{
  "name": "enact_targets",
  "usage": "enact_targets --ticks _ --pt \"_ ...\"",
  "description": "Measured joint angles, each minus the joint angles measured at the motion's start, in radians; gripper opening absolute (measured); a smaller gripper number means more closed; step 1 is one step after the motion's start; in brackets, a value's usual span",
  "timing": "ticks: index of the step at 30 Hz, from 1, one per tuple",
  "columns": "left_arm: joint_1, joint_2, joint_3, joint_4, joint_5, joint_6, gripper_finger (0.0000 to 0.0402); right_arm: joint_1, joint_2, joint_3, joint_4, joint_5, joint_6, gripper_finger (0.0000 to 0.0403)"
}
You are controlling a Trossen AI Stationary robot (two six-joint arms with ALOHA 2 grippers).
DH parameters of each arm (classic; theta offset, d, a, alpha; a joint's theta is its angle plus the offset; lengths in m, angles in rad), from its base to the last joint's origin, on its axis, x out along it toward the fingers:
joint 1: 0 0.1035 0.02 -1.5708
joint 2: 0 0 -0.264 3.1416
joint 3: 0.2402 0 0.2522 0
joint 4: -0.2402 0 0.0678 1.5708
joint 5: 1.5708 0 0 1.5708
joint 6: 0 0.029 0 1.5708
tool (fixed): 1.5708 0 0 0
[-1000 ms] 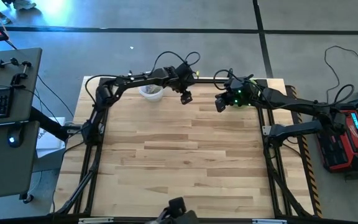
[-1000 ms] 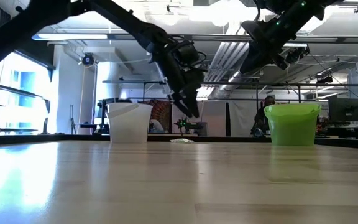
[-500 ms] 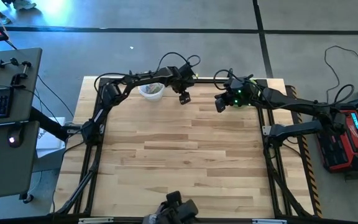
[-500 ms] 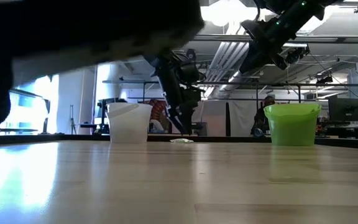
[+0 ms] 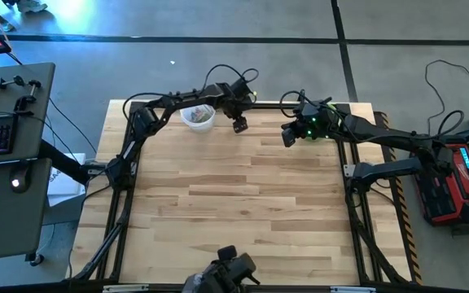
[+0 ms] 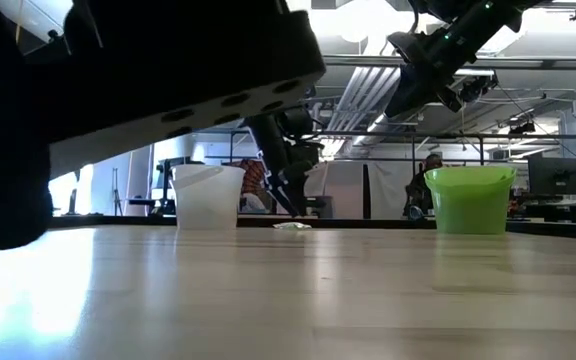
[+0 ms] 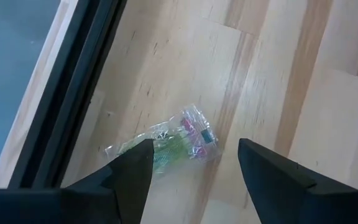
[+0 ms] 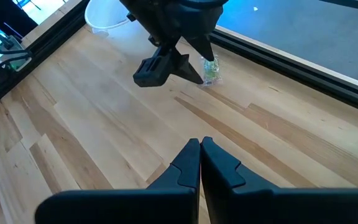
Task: Sort candy by brand, put in halloween buckets
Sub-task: Put the green gummy into the white bucket
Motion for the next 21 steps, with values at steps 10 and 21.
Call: enact_targets --ticks 10,21 --pt "0.005 0.0 0.0 0.0 0.061 0.11 0.0209 0.0 0.0 0.0 0.001 0.0 0.001 0.0" --pt "0.008 0.0 0.0 -0.028 0.043 0.444 0.0209 0.0 0.0 0.0 0.001 -0.001 0.002 0.0"
